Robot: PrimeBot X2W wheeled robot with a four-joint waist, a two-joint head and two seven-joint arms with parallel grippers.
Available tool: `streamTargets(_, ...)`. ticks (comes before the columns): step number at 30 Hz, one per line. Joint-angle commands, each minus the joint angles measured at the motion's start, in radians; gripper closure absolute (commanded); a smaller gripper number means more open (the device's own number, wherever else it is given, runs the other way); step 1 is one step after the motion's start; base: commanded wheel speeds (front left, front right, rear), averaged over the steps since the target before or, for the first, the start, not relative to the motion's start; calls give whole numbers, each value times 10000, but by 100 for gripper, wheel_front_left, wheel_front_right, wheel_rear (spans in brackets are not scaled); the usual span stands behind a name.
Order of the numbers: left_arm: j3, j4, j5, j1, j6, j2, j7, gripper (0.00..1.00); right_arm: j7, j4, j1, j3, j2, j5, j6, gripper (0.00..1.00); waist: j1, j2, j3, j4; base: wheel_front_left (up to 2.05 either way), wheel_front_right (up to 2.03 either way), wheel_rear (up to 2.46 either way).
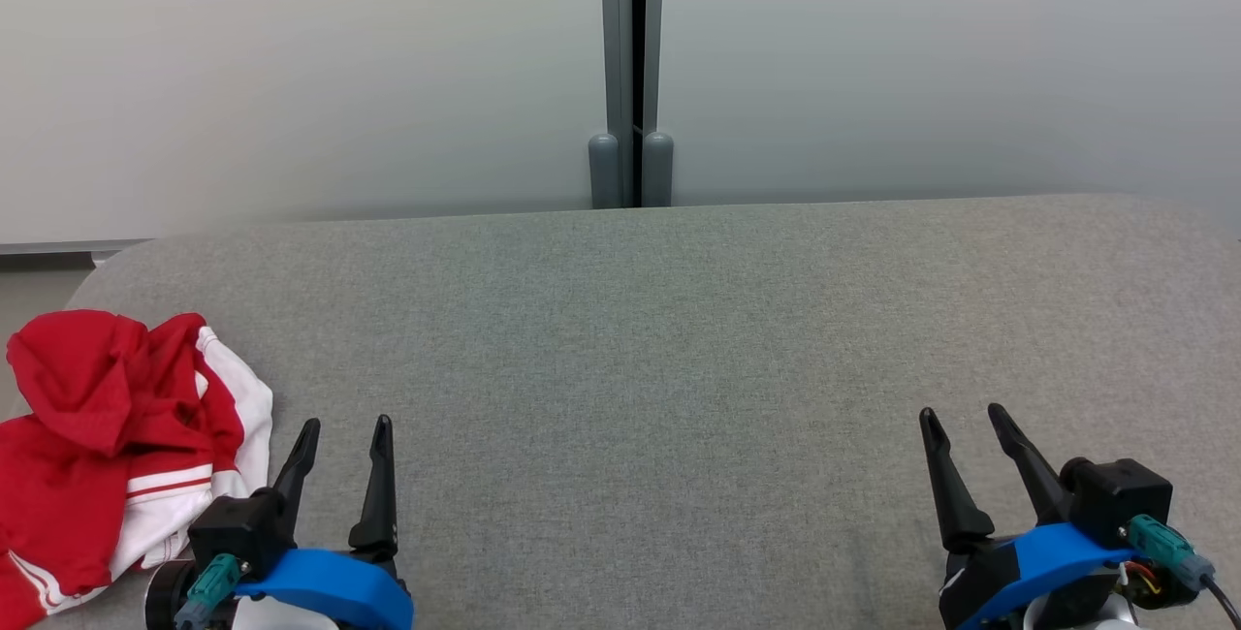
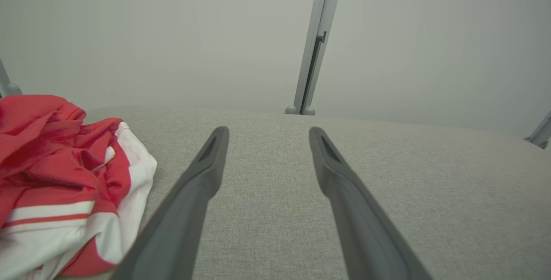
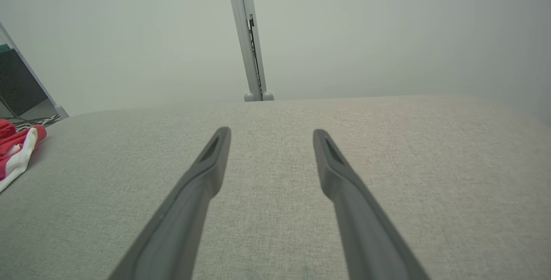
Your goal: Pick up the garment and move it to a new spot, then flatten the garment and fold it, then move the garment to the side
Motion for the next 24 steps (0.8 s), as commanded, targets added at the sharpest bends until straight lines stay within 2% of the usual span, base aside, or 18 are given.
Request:
streamTargets(1, -9, 51, 247, -162, 11, 58, -102, 0, -117, -101, 97, -62, 23, -267, 3, 0, -1, 0, 3, -4, 0, 0, 0)
streamTargets(21, 60, 582, 1305, -197, 95, -50, -444, 0, -382, -273, 200, -279, 107, -1355, 4, 0, -1, 0, -78, -55, 0, 0, 0)
streamTargets(24, 95, 609, 1279, -219, 108, -65, -442, 0, -367, -251, 183, -283, 110, -1251, 4, 0, -1, 0, -71, -62, 0, 0, 0)
